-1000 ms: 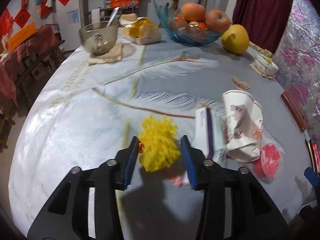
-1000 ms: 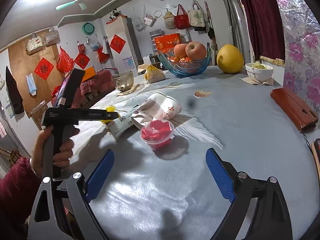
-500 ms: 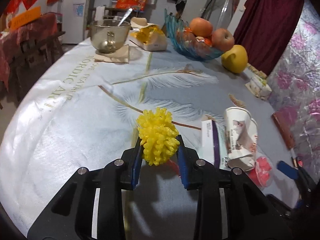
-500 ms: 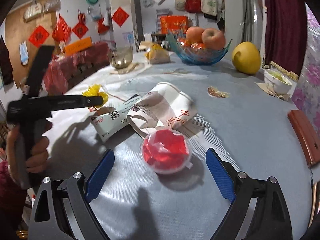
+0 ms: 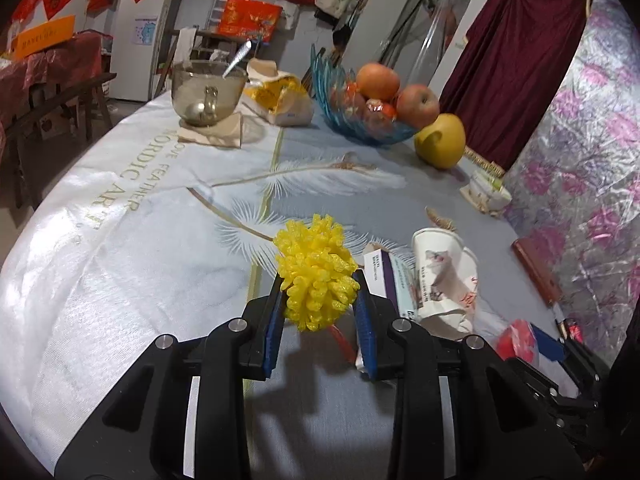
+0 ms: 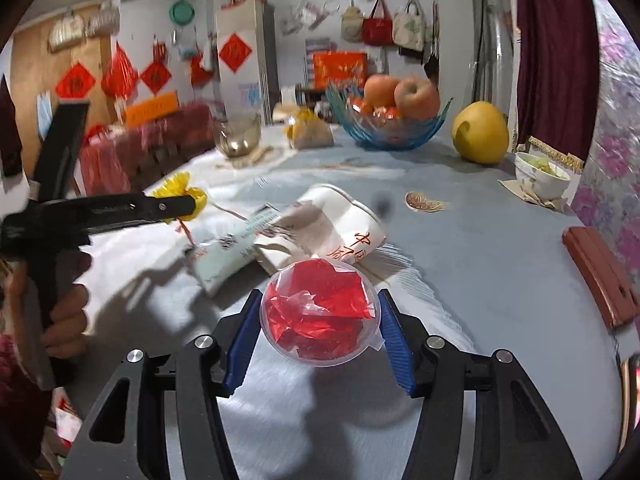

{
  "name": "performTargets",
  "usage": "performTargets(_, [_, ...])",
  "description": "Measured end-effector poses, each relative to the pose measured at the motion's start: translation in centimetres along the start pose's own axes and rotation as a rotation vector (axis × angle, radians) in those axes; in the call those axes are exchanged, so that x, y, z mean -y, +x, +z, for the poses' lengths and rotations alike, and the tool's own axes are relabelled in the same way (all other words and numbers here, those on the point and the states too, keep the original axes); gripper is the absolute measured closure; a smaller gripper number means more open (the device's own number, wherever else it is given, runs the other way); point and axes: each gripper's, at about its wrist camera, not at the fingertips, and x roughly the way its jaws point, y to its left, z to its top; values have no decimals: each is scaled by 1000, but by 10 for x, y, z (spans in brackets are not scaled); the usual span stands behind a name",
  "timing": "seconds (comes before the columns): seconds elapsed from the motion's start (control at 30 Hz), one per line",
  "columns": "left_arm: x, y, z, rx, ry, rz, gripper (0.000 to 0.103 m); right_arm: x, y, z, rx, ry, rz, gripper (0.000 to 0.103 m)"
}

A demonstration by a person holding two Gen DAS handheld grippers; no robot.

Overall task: Collect trash
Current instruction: 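Carry the flower and the clear cup toward the red wastebasket with both tools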

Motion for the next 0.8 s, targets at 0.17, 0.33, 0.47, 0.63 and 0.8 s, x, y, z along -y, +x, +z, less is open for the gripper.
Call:
performTargets(0.17, [8,-26,-12,6,44,52,70,-1,-29,-9,42,13,20,46])
performTargets(0.33, [27,-70,-21,42,84,66,69,-5,-54,-10,83,26,62,46])
performTargets(0.47, [36,-103,-29,69,85,72,69,-10,-75,-11,119,23,93,46])
performTargets(0.63, [39,-147,-46,109,87,122,69,-18,-96,-17,146,26,147,46])
performTargets(0.8, [27,-198,-69,162,39,189,69,-33,-111,-16,165,13,223,46])
